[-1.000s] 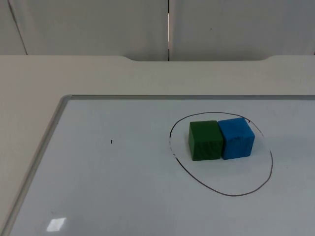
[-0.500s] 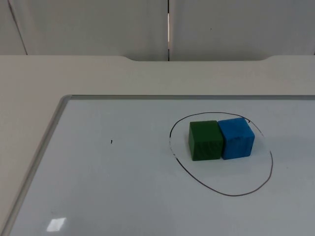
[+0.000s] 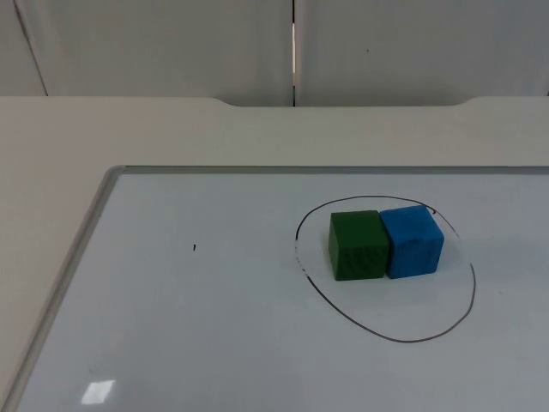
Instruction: Push the two cubes into the marked area.
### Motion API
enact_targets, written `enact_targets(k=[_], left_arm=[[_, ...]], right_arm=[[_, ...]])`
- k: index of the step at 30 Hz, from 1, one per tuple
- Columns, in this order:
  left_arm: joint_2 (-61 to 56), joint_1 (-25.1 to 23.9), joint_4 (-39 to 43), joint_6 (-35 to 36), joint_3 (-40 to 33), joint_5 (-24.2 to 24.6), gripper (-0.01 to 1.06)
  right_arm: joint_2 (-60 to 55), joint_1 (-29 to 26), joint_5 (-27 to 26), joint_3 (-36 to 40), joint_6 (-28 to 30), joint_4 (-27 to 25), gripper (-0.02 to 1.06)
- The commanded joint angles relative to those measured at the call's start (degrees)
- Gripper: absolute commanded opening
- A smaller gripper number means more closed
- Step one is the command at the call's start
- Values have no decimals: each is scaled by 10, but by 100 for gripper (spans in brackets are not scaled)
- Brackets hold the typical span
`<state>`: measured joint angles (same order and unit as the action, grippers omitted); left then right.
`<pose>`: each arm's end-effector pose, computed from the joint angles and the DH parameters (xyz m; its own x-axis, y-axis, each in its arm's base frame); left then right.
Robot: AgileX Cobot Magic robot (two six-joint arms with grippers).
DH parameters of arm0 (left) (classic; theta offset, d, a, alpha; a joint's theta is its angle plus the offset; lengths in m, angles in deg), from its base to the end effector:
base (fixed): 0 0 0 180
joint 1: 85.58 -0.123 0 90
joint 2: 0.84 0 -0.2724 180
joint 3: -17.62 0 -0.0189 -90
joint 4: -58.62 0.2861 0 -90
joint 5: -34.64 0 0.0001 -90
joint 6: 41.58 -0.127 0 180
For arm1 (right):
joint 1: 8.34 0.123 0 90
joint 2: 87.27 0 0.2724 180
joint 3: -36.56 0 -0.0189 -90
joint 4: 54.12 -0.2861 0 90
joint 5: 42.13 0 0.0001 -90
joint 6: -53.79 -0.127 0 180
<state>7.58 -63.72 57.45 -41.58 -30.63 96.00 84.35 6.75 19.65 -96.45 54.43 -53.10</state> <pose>0.0653 -0.0286 0.2761 -0.4398 0.1659 -0.8826 0.3827 0.9237 -0.0171 0.0663 0.0158 0.2828 -0.4356 -0.1377 -0.8895 -0.2554 0.9665 -0.0246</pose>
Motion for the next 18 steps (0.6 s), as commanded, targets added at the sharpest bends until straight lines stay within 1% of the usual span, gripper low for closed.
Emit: enact_targets(k=[1, 8, 11, 13, 15, 16, 18], left_arm=[[-3, -2, 3, 0, -3, 2, 105], [-3, -2, 3, 0, -3, 2, 105], [-3, -2, 3, 0, -3, 2, 105], [-3, -2, 3, 0, -3, 2, 105], [-3, -2, 3, 0, -3, 2, 105], [-3, -2, 3, 0, -3, 2, 105], [-3, -2, 3, 0, -3, 2, 105]], right_arm=[[2, 0, 1, 4, 0, -1, 105], [2, 0, 1, 4, 0, -1, 105], [2, -11, 1, 4, 0, -1, 105], [2, -34, 1, 4, 0, -1, 105], [2, -69, 1, 4, 0, -1, 105], [2, -69, 1, 4, 0, -1, 105], [2, -94, 1, 4, 0, -1, 105]])
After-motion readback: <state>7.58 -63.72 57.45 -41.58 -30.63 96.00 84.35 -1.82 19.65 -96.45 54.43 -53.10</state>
